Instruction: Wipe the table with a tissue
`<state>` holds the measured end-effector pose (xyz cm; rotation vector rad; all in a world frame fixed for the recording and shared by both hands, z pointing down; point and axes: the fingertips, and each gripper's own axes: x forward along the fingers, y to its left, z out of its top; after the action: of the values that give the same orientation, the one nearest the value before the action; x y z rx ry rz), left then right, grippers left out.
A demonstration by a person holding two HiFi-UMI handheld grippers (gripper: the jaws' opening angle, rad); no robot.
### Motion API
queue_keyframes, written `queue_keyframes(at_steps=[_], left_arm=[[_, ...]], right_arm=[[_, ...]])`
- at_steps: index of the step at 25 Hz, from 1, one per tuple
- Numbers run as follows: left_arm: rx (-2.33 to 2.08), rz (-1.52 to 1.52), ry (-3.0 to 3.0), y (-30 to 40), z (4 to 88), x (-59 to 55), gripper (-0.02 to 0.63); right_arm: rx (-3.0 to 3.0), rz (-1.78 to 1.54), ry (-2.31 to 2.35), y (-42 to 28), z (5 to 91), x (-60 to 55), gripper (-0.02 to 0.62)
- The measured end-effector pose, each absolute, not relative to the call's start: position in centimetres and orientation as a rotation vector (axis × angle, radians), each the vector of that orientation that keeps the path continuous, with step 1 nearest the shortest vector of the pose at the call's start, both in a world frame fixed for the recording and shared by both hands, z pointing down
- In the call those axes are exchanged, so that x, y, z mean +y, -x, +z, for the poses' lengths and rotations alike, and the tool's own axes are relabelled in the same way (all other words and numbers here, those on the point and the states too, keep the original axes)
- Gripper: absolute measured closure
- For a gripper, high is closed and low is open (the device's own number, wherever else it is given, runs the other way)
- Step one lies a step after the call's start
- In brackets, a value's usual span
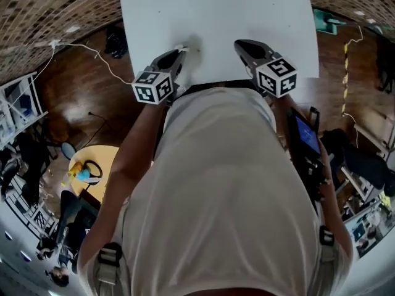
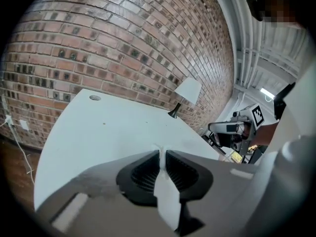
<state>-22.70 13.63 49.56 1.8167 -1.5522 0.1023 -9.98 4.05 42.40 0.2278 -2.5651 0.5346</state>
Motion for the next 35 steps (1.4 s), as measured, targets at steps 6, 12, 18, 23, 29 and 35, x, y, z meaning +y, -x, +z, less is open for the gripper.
queue_keyframes(at_steps=[6,12,18,23,29,35], left_arm=[[-1.594,0.102,-1.666,25.8,51.3,15.2,0.555],[-1.641,0.143,-1.565,25.4,55.0,13.7,0.558],[-1.688,0.259,-1.506,24.3,56.5,12.4,0.56],[-1.761,0.315,-1.473,24.1,57.2,11.9,0.561],[-1.808,0.299,-1.446,23.9,57.5,12.0,0.566],[-1.808,0.276,-1.426,23.2,57.6,11.9,0.568]], right_arm=[[-2.55,0.586,-0.121,13.5,44.2,4.8,0.588],[-2.517,0.61,-0.07,12.7,45.3,3.5,0.588],[-2.505,0.658,-0.069,10.2,46.0,2.3,0.588],[-2.514,0.671,-0.089,8.9,46.2,0.7,0.588],[-2.507,0.686,-0.081,8.5,46.4,-0.1,0.588],[-2.511,0.679,-0.043,8.9,46.5,-0.6,0.588]])
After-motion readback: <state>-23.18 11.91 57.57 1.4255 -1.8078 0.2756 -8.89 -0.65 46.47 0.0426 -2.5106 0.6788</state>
